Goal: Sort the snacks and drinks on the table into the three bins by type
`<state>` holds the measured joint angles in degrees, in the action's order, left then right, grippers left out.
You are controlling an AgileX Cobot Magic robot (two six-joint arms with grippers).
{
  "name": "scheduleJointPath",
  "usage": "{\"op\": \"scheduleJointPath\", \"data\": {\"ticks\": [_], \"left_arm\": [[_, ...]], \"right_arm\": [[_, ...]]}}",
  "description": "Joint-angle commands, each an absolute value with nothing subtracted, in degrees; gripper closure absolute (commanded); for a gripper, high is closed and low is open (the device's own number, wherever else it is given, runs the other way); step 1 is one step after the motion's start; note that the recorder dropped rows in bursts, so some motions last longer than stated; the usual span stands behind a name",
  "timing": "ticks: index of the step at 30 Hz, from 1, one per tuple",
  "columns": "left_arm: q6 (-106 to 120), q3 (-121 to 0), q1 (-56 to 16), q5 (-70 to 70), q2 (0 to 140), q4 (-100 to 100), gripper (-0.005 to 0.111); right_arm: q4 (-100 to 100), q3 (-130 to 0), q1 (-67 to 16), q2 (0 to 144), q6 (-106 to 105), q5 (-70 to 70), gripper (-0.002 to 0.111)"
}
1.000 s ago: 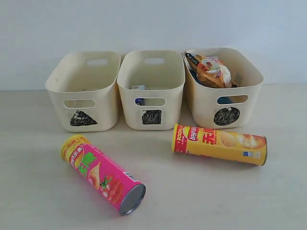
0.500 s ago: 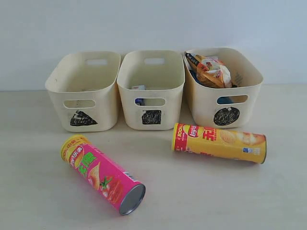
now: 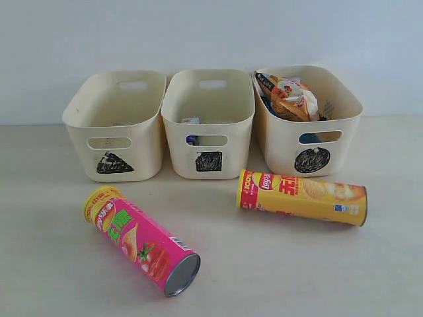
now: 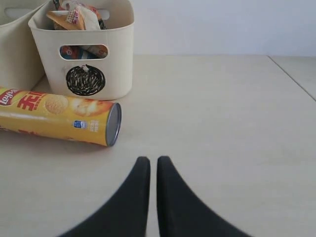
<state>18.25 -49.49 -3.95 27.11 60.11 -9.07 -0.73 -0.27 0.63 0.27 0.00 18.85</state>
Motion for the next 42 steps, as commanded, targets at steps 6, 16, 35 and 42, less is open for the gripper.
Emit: {"op": "scheduleJointPath", "data": {"ticks": [6,16,35,42], "left_arm": [[58.1,-60.7,-4.2,47.6,72.8,-33.2,0.103],[67.0,-69.1,-12.1,51.3,83.7,-30.8,0.103],[99.4,-76.6,-20.6,62.2,98.7,-17.3,0.096],[102.7,-76.6,-23.9,59.6,101.5,-16.9,0.044]], "right_arm": [[-0.6,0.0,1.0,0.0,-0.3,18.5,0.106],[-0.6,0.0,1.0,0.0,-0.3,18.5,0.106],[-0.6,0.0,1.0,0.0,-0.3,18.5,0.106],[-0.6,0.0,1.0,0.0,-0.3,18.5,0.106]]}}
